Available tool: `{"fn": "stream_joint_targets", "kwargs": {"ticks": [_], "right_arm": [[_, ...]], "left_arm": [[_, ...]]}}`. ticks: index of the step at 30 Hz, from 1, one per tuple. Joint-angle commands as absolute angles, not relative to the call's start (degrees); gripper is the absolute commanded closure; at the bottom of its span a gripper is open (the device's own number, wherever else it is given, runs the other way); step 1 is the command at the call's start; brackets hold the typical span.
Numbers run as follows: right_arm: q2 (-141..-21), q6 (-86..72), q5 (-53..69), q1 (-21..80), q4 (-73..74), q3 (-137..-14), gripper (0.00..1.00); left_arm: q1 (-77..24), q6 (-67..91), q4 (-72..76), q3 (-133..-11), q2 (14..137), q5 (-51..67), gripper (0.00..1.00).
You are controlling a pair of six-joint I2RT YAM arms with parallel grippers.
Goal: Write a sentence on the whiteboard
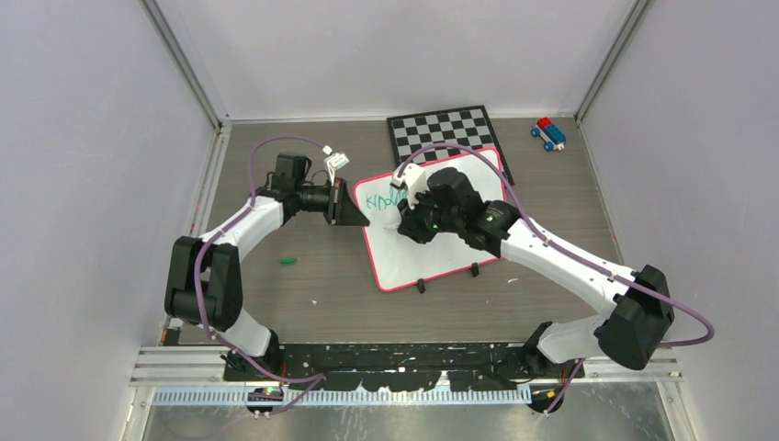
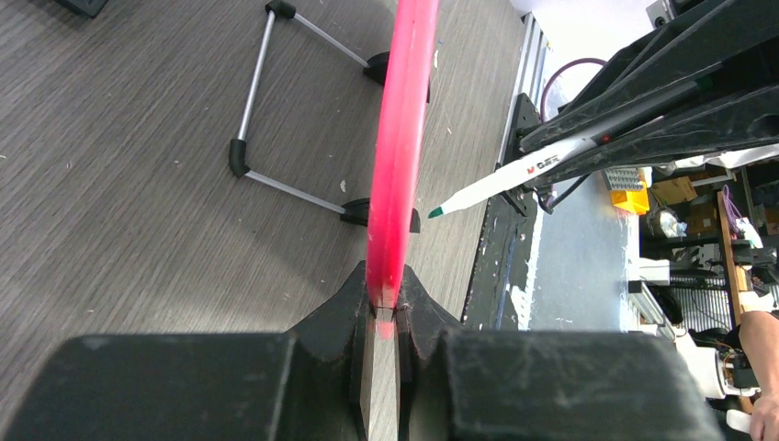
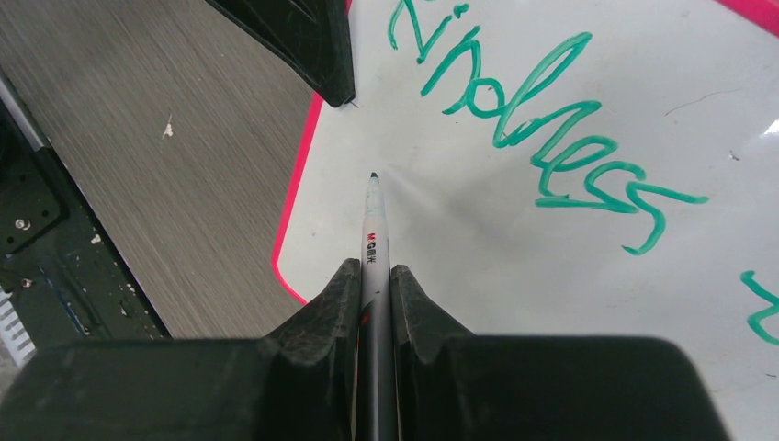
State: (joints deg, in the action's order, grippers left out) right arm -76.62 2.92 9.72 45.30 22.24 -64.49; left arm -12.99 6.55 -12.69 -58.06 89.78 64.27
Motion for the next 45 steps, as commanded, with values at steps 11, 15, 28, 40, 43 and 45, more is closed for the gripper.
{"fn": "stream_joint_targets", "kwargs": {"ticks": [11,15,28,40,43,45], "right_arm": [[-79.3,3.9,3.7,46.3,20.1,-67.2,1.0],[-78.7,4.4,4.1,46.3,21.3,-66.3,1.0],[-77.7,6.9,4.2,46.3,24.6,-66.3,1.0],[-78.3,6.2,0.6,45.9,22.6,-69.9,1.0],[-78.4,6.1,0.7,45.9,22.6,-69.8,1.0],[-78.3,6.1,0.9,45.9,22.6,-69.5,1.0]], "left_arm": [[-13.5,5.9,-12.8,-59.5,90.1,64.3,1.0],[-13.4,5.8,-12.8,-59.4,90.3,64.3,1.0],[-13.4,5.7,-12.8,-59.6,90.7,64.4,1.0],[-13.5,5.7,-13.0,-59.6,90.6,64.3,1.0],[-13.4,5.4,-13.2,-59.6,90.4,64.3,1.0],[-13.4,5.4,-13.2,-59.6,90.4,64.3,1.0]]}}
